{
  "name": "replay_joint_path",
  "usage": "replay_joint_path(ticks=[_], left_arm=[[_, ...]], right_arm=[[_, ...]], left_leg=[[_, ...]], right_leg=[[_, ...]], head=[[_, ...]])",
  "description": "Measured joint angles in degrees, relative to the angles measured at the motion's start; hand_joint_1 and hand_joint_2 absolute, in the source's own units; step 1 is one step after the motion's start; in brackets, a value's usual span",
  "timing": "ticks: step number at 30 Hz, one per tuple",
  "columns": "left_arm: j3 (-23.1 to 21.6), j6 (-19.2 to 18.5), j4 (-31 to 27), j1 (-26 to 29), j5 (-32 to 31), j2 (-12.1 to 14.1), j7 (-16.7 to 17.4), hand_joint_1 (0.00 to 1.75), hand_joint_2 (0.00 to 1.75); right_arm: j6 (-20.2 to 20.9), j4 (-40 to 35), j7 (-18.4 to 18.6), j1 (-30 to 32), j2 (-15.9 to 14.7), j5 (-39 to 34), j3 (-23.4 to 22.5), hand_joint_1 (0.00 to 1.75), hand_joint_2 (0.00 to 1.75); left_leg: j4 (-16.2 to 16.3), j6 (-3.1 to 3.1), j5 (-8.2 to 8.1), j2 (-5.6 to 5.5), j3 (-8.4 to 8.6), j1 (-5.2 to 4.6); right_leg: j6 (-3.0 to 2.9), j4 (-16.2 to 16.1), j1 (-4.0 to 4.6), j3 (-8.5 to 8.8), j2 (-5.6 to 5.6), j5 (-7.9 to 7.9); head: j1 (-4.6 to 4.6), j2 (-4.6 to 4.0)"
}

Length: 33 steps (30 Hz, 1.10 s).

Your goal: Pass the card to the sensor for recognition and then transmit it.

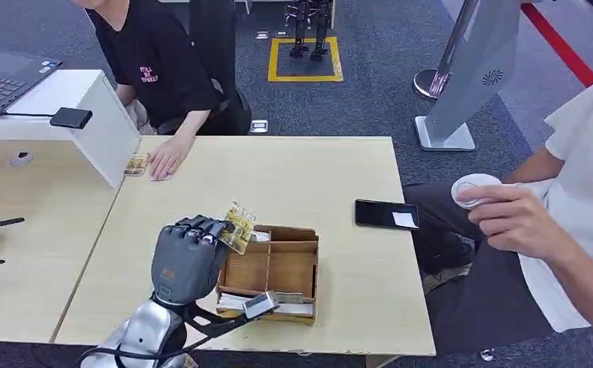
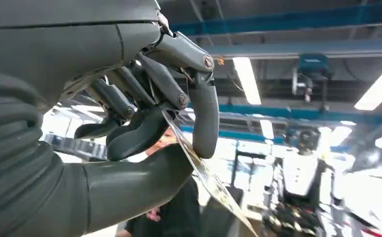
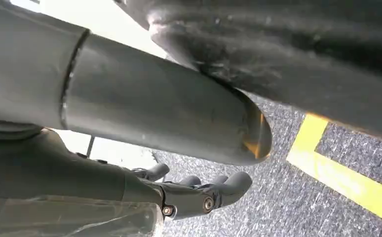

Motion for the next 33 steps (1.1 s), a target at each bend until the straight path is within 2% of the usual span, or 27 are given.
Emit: replay_joint_path(ticks=[7,13,19,26,33], left_arm=[[6.14,-2.29,5.9,-6.48,1.18,-2.47,0.46,1.75,1.75],[11.18,-5.49,12.67,-12.71,2.95,-3.17,0.98,1.75,1.75],[16.07,-7.15,21.3,-18.36,4.13,-3.46,1.57,1.75,1.75],[21.29,-6.99,32.83,-23.81,4.2,-3.32,2.43,1.75,1.75],[24.36,-6.69,40.03,-25.8,3.93,-2.91,2.43,1.75,1.75]], right_arm=[[-0.74,0.5,0.2,0.0,-0.22,0.0,1.81,0.0,0.0],[-0.83,1.01,0.2,-0.01,-0.7,0.0,3.76,0.0,0.0],[-0.72,1.51,0.37,-0.04,-1.22,0.0,5.53,0.0,0.0],[-0.57,1.88,0.4,-0.13,-1.79,0.0,7.98,0.0,0.0],[-0.55,2.05,0.42,-0.29,-2.16,0.0,9.29,0.0,0.0]], left_leg=[[0.0,-0.05,0.08,-0.01,0.0,0.01],[0.0,-0.04,0.11,0.01,0.0,0.01],[0.0,-0.04,0.12,0.01,-0.02,0.01],[0.0,-0.02,0.13,0.03,-0.03,0.01],[0.0,-0.02,0.13,0.03,-0.04,0.01]], right_leg=[[-0.03,0.01,0.01,-0.01,0.01,0.03],[-0.05,0.02,0.01,-0.02,0.04,0.05],[-0.05,0.02,0.01,-0.02,0.03,0.05],[-0.05,0.04,0.01,-0.03,0.08,0.06],[-0.05,0.04,0.01,-0.04,0.08,0.06]], head=[[0.02,0.0],[0.0,0.0],[0.02,0.0],[-0.04,0.0],[-0.04,0.0]])
